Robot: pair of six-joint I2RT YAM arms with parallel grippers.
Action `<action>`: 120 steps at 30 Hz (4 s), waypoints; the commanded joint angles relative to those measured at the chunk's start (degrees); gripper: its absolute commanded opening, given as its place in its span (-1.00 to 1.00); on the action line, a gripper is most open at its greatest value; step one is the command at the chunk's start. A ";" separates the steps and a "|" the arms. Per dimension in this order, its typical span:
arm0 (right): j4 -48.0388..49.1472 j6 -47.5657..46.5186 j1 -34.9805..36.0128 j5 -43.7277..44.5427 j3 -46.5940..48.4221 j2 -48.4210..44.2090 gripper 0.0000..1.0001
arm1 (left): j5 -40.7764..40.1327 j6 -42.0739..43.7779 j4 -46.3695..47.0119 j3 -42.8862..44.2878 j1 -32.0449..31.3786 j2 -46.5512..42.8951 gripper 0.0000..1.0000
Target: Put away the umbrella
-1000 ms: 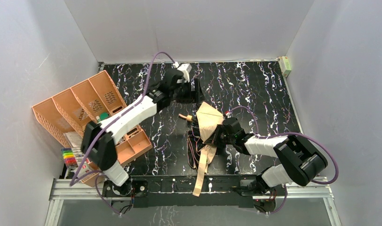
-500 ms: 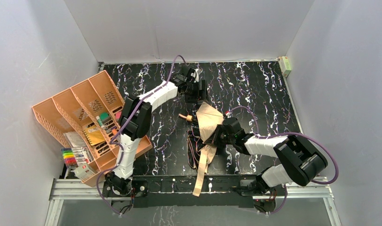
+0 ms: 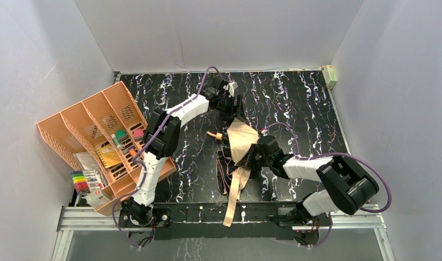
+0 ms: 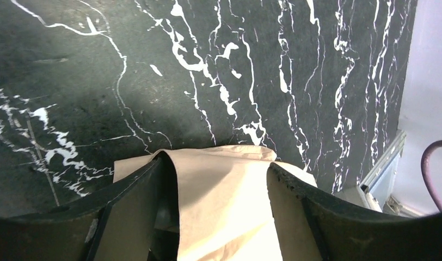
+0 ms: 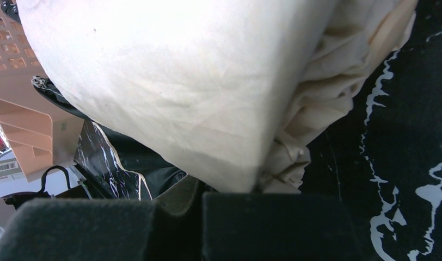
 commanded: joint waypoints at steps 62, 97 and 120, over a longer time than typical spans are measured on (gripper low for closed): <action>-27.43 -6.98 -0.38 7.39 2.17 -21.49 -0.71 | -4.70 -1.87 49.10 -73.65 -17.01 -39.66 -1.00; -14.44 -12.99 -2.97 6.51 8.92 -1.17 -0.81 | -11.44 -1.46 42.41 -72.52 -18.10 -47.26 -0.03; -8.21 -2.88 -2.95 4.51 -1.53 -7.77 -0.88 | -20.76 -18.51 40.34 -67.30 -15.83 -50.14 0.03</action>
